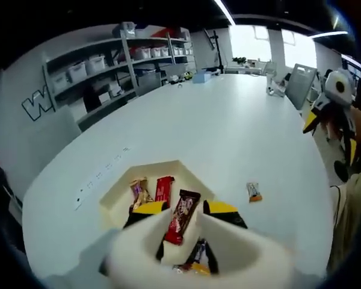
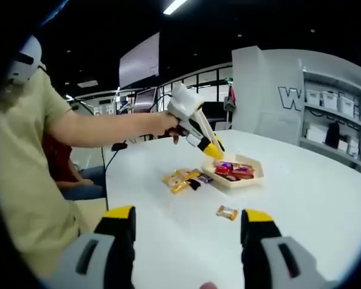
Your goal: Place the target food into the container with the food tongs after gripping and lifting it, then release it inside without dropping or visibly crushing the food.
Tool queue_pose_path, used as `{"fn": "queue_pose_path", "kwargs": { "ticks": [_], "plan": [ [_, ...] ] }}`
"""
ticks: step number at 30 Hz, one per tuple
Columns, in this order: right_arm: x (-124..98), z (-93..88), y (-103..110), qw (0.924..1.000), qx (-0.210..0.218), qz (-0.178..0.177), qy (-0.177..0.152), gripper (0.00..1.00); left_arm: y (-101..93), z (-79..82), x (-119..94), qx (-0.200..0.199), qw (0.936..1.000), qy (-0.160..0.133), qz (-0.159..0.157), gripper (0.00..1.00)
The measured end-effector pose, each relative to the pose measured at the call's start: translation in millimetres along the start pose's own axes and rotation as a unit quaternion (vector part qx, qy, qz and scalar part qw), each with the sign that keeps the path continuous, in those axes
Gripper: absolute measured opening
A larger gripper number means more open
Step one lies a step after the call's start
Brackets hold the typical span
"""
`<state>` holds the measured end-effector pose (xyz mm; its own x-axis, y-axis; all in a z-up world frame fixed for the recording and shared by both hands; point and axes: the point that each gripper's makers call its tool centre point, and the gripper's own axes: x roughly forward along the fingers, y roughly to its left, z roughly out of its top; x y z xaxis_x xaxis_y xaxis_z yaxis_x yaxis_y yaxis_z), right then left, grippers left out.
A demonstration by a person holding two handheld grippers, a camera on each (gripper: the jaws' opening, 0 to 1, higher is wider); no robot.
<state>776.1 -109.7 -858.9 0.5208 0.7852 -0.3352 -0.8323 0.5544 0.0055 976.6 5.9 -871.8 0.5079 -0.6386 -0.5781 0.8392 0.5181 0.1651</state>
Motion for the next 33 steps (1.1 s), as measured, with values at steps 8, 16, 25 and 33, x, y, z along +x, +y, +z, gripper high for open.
{"fn": "queue_pose_path", "kwargs": {
  "ticks": [8,16,25,33],
  "plan": [
    [1,0.0,0,1.0,0.0,0.0,-0.001,0.69,-21.4,7.0,0,0.008,0.9999,-0.007,-0.01,0.23],
    [2,-1.7,2,1.0,0.002,0.001,-0.001,0.69,-49.2,8.2,4,0.025,0.9993,-0.009,-0.027,0.23],
    [1,-2.3,2,1.0,0.003,0.0,-0.001,0.69,-75.1,13.3,6,0.025,0.9983,-0.029,-0.044,0.23],
    [-1,-0.7,2,1.0,0.002,-0.001,-0.003,0.69,-94.5,11.5,12,0.022,0.9976,-0.037,-0.054,0.23]
  ]
}}
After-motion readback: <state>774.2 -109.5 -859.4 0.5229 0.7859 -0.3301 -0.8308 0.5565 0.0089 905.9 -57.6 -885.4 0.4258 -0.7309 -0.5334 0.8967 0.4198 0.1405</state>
